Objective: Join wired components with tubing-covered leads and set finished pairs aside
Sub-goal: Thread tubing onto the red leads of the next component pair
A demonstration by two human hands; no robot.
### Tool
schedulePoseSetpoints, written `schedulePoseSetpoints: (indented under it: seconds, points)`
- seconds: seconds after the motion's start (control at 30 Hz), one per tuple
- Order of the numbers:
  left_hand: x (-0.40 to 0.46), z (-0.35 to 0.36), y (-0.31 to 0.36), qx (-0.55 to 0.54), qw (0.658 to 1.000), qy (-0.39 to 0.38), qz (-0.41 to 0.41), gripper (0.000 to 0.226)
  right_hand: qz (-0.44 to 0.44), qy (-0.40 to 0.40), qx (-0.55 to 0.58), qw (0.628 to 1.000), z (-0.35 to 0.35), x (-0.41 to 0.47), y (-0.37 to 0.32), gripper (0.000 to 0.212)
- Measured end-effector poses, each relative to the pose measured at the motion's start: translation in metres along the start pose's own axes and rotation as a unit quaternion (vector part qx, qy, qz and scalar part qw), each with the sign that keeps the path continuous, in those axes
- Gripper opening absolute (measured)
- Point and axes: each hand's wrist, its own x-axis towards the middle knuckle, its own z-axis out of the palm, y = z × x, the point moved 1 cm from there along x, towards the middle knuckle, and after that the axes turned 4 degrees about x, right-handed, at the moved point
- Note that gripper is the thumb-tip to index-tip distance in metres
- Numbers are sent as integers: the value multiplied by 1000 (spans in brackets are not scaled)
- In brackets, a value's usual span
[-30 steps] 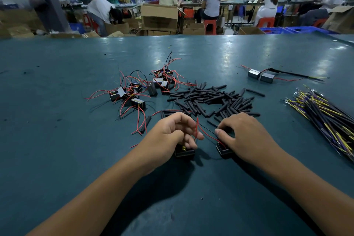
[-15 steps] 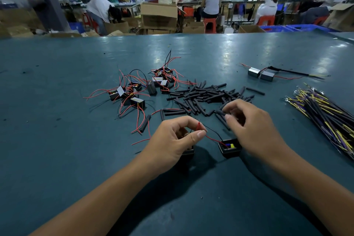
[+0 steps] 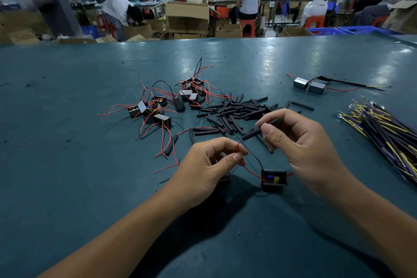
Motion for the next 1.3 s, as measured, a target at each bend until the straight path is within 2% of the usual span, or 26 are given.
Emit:
schedulePoseSetpoints:
  seconds: [0.6, 0.77, 0.87, 1.17, 1.3]
  points:
    - [0, 1, 3, 0, 1000, 8, -3, 14, -10, -10, -2, 1000, 1, -1, 2, 12]
    - [-2, 1, 6, -45, 999, -9, 9, 24, -6, -15, -20, 1000, 1, -1, 2, 12]
    - [-3, 1, 6, -69, 997, -21, 3, 22, -3, -18, -9, 1000, 2, -1, 2, 13]
    - [-2, 2, 4, -54, 998, -9, -18, 24, 9, -13, 39, 999, 1, 0, 4, 16]
    - [-2, 2, 3, -64, 998, -13, -25, 24, 47, 10, 97, 994, 0, 3, 7, 22]
